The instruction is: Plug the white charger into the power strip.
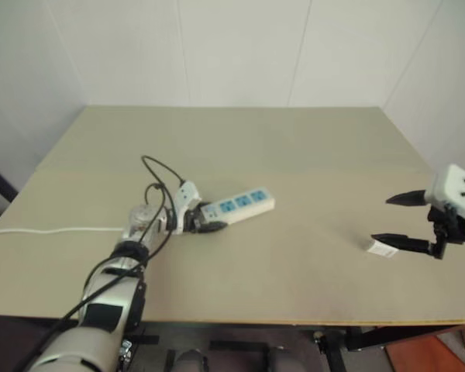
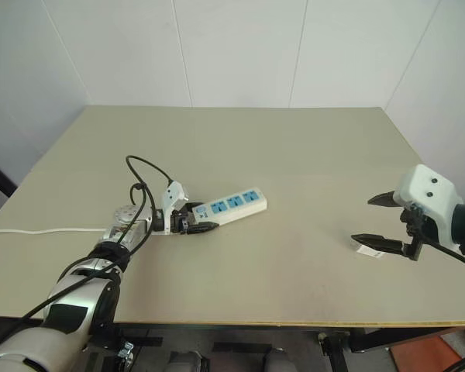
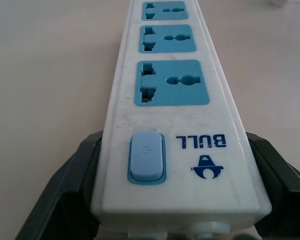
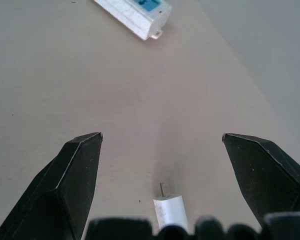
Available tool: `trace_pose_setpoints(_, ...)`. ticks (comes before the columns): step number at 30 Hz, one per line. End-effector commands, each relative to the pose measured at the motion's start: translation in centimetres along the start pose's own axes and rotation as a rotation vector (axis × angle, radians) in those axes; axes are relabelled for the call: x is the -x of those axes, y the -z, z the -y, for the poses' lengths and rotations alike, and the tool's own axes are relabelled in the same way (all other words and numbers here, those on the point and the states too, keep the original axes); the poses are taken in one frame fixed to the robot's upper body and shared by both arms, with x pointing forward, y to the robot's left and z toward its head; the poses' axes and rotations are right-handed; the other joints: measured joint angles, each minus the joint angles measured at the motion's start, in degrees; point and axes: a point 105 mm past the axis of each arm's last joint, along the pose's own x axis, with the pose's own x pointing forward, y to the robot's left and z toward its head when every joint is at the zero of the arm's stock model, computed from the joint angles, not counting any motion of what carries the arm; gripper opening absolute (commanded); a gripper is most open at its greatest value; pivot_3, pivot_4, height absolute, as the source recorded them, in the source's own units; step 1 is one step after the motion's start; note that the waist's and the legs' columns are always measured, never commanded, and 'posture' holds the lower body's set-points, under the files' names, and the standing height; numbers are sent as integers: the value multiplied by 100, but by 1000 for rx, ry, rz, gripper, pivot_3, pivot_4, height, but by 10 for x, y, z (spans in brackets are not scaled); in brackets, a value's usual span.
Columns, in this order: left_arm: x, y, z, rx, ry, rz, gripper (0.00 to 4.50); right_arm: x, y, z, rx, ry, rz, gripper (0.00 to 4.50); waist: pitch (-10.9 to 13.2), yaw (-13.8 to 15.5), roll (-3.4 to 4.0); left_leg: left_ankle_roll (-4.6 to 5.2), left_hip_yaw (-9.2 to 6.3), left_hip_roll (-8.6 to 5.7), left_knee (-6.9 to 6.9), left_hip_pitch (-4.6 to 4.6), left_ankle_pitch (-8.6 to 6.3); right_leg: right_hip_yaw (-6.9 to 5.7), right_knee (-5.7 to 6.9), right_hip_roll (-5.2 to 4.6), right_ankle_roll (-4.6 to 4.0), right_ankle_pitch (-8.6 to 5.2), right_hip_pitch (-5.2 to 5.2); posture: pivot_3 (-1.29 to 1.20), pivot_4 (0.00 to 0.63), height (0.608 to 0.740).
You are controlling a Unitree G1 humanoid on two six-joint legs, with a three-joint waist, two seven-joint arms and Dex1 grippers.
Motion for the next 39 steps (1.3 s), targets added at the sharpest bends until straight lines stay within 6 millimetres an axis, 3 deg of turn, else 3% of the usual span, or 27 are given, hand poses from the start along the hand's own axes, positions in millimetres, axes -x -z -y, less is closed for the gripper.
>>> trace_pose_setpoints(1, -2, -14, 13, -119, 105, 9, 3323, 7, -8, 7, 53, 28, -2, 4500, 0, -5, 0, 0, 0, 0, 0, 0, 0, 0, 0, 0, 0, 0, 0, 0, 150, 740)
trace_pose_setpoints(11, -20, 6, 39, -188, 158, -39, 3323, 5, 6, 19, 79, -13, -154, 4500, -4, 9, 7, 0, 0, 0, 4, 5, 0, 1, 0, -2, 0, 0, 6, 0, 150, 740)
trace_pose_setpoints(21, -32, 6, 44, -169, 148, -16, 3323, -3, 27, 39, -23, -41, -362, 4500, -12, 67, 21, 1, 2, -1, 10, 5, -1, 0, -4, -5, 0, 0, 8, 0, 150, 740)
trace_pose_setpoints(28, -34, 7, 49, -162, 149, -7, 3323, -15, 54, 38, 1, -115, -492, 4500, -15, 102, 26, 1, 2, -2, 12, 5, -1, -1, -4, -5, 1, 0, 9, 0, 150, 740)
trace_pose_setpoints(39, -30, 8, 47, -158, 139, -18, 3323, -38, 79, 31, 1, -179, -534, 4500, -19, 100, 31, 1, 2, -3, 13, 5, -1, -1, -4, -5, 1, 0, 9, 0, 150, 740)
